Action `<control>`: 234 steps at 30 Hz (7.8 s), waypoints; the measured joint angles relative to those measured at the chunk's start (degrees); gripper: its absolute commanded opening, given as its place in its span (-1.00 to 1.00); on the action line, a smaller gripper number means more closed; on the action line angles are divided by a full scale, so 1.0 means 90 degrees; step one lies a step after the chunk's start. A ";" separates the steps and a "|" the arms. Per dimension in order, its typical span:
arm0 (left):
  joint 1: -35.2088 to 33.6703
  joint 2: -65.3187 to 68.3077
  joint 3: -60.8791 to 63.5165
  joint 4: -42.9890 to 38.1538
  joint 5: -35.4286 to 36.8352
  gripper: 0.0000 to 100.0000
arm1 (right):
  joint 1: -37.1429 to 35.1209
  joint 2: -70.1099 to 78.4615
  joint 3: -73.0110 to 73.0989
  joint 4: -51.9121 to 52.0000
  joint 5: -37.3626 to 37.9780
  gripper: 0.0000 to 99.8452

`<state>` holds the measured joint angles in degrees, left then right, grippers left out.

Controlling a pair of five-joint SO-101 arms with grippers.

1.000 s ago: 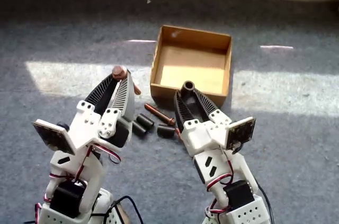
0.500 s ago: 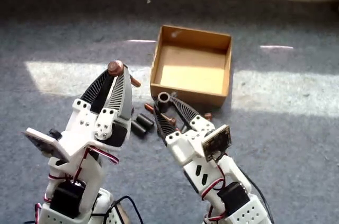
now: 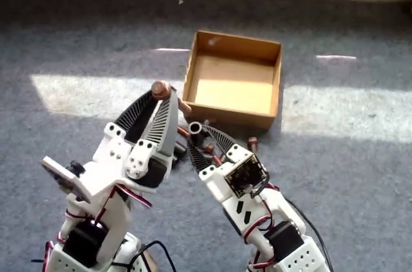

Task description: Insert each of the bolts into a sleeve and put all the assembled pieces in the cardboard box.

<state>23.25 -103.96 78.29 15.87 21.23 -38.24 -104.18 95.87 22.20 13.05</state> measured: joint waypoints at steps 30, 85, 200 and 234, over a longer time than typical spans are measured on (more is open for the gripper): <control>0.0498 -0.0020 0.0860 0.0127 0.0000 -0.99 | 0.0332 0.0010 0.0000 0.0020 0.0010 -0.99; 0.0781 0.0000 0.0713 0.2354 -0.0860 -0.72 | 0.0586 0.0010 0.0010 0.0010 0.0010 -0.99; -0.3272 -0.0020 0.1973 0.3458 -0.1172 -0.99 | 0.2774 1.0452 -0.6545 -0.0635 -0.0518 -0.99; -0.3272 -0.0020 0.1973 0.3458 -0.1172 -0.99 | 0.3165 1.2337 -0.8195 0.1299 -0.0527 -0.81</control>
<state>-6.20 -104.13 96.04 46.99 10.68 -9.76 6.86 22.11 33.89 8.31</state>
